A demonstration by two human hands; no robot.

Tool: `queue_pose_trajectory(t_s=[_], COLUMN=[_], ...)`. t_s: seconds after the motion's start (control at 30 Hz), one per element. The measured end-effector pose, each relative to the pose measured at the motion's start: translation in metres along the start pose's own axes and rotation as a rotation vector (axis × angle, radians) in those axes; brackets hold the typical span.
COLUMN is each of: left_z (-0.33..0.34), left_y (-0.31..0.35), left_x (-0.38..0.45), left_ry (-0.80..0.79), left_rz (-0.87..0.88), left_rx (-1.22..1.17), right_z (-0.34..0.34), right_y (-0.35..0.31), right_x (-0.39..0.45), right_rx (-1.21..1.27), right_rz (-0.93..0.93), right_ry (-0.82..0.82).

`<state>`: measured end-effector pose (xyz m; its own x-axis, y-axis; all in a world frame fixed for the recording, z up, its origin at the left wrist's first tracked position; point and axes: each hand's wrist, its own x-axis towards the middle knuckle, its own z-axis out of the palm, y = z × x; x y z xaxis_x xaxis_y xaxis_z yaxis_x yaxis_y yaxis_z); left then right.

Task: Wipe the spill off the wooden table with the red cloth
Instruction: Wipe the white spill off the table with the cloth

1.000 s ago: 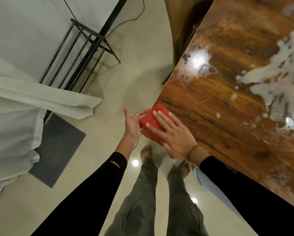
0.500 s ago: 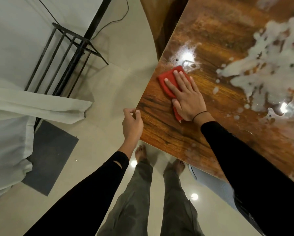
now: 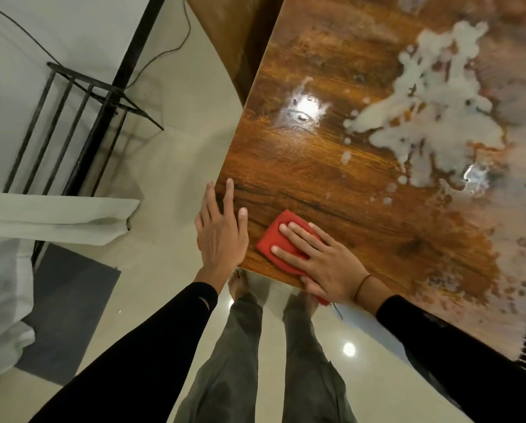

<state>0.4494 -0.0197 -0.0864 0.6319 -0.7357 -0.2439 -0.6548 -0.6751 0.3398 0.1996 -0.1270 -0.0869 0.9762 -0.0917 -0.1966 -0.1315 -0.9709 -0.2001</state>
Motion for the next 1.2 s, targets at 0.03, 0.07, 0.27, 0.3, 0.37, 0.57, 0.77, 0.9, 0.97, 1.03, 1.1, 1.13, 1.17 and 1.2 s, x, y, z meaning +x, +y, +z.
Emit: queue_pose_trajectory(t_s=[0.03,0.07,0.27,0.3,0.37,0.57,0.77,0.9,0.97,1.03,1.1,1.13,1.17,1.2], left_z=[0.004,0.007,0.016,0.016,0.015,0.015,0.016,0.017,0.017,0.017,0.017,0.017,0.017,0.017], left_y=[-0.001,-0.003,-0.006,-0.005,-0.004,-0.001,-0.001,-0.001,-0.002,-0.002,-0.003,-0.003,-0.003,-0.002], left_x=[0.000,0.000,0.001,0.000,0.000,-0.003,-0.002,0.001,0.000,0.000,0.000,-0.001,-0.001,-0.002], left_ry=[0.023,0.043,0.078,0.076,0.079,0.092,0.102,0.105,0.107,0.116,0.125,0.126,0.124,0.121], left_rz=[0.010,0.019,0.036,0.034,0.032,0.029,0.031,0.023,0.030,0.038,0.035,0.035,0.036,0.040], left_rx=[0.030,0.055,0.129,0.137,0.148,0.140,0.124,0.129,0.126,0.128,0.121,0.118,0.115,0.113], right_z=[-0.003,-0.007,-0.034,-0.038,-0.043,-0.011,0.009,-0.011,-0.024,-0.037,-0.044,-0.043,-0.041,-0.036], right_y=[0.017,0.034,0.091,0.088,0.074,0.001,0.019,0.073,0.090,0.095,0.085,0.075,0.063,0.051], right_x=[-0.004,-0.004,0.036,0.046,0.069,0.037,-0.057,-0.040,-0.013,0.019,0.044,0.052,0.053,0.050], right_rx=[-0.018,-0.026,0.009,0.017,0.042,0.097,-0.002,0.001,0.014,0.002,0.002,0.008,0.016,0.023], right_rz=[-0.055,-0.083,0.329,0.444,0.632,0.318,0.109,0.338,0.495,0.584,0.587,0.562,0.519,0.464], right_ry=[-0.021,-0.033,0.090,0.132,0.201,0.168,0.023,0.068,0.112,0.134,0.141,0.141,0.138,0.132])
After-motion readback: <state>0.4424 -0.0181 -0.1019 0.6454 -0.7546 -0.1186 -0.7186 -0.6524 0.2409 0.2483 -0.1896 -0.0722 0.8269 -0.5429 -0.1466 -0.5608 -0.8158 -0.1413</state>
